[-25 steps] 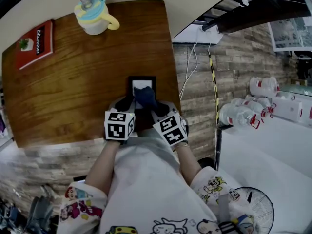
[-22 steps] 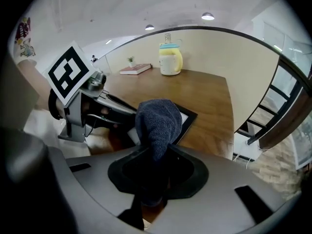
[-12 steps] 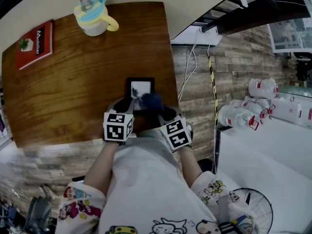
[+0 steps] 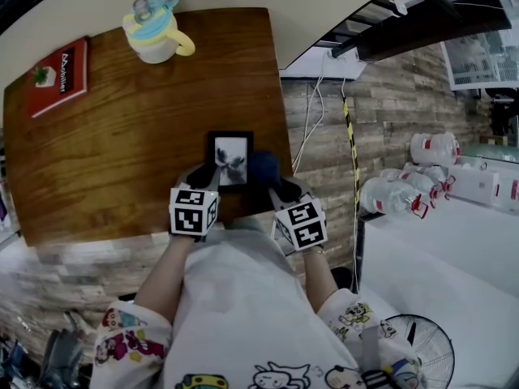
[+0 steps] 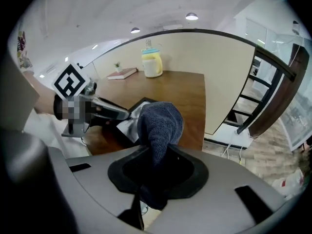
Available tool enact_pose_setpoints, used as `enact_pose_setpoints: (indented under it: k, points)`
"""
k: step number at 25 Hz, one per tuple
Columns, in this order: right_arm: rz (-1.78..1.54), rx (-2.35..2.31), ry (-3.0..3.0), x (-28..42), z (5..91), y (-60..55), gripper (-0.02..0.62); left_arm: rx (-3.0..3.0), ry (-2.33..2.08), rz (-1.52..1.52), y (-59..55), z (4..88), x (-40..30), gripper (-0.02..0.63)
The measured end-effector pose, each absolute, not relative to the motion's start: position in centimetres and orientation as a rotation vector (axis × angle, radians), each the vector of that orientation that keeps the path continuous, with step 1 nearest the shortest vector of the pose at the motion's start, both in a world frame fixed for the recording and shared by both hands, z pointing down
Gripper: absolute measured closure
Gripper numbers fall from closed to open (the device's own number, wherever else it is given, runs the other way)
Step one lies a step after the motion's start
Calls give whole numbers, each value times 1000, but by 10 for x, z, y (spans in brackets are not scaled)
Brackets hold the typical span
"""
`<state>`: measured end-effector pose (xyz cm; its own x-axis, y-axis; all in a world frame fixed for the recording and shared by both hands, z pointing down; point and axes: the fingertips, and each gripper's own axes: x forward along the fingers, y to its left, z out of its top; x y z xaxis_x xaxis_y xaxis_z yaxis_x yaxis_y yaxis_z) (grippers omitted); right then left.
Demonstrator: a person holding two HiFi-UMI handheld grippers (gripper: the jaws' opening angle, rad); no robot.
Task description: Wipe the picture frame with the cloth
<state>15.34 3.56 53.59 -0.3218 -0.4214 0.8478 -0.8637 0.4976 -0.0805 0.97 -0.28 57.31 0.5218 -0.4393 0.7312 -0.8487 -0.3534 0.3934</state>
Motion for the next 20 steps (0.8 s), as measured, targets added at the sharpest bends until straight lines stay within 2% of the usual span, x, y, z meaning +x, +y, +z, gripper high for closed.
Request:
enact_pose_setpoints:
  k: [10,20]
  points:
    - [606,1185,-2089,152,467,-2,526,2015,-1042,634,-3,553,-6,488]
    - [404,1213,-2329,118,381,-53,526,2178,-1237,384,-48,447,-45,488]
